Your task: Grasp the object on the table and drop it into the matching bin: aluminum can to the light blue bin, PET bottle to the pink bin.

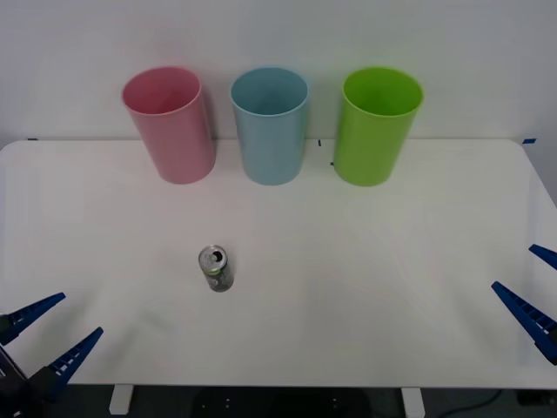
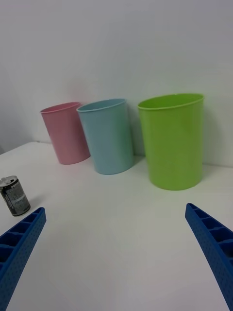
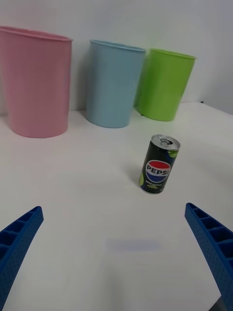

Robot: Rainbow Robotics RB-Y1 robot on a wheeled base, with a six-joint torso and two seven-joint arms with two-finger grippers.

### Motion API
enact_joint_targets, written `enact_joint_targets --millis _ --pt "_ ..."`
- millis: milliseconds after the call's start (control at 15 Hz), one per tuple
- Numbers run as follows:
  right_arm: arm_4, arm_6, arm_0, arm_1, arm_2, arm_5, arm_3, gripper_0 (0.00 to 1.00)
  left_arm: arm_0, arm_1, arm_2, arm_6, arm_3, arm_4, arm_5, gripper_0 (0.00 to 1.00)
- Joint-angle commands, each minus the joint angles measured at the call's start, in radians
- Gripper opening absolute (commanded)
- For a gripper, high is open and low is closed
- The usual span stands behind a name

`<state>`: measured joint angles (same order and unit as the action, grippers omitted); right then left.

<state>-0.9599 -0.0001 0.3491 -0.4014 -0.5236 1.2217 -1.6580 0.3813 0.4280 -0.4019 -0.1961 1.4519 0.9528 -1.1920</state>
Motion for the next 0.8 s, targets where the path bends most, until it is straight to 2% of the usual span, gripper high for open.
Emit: enact_joint_targets --millis 67,400,800 --pt "0.000 0.000 0.000 0.000 0.000 0.000 0.000 1.00 -0.041 -0.002 0.044 -0.023 -0.038 0.012 0.003 1.00" --pt "0.000 0.000 0.000 0.000 0.000 0.000 0.000 1.00 -0.096 -0.022 0.126 -0.085 -0.053 0.027 0.060 1.00" --pt "0.000 0.000 0.000 0.000 0.000 0.000 0.000 1.00 -0.171 -0.144 0.115 -0.092 -0.056 0.173 0.077 1.00"
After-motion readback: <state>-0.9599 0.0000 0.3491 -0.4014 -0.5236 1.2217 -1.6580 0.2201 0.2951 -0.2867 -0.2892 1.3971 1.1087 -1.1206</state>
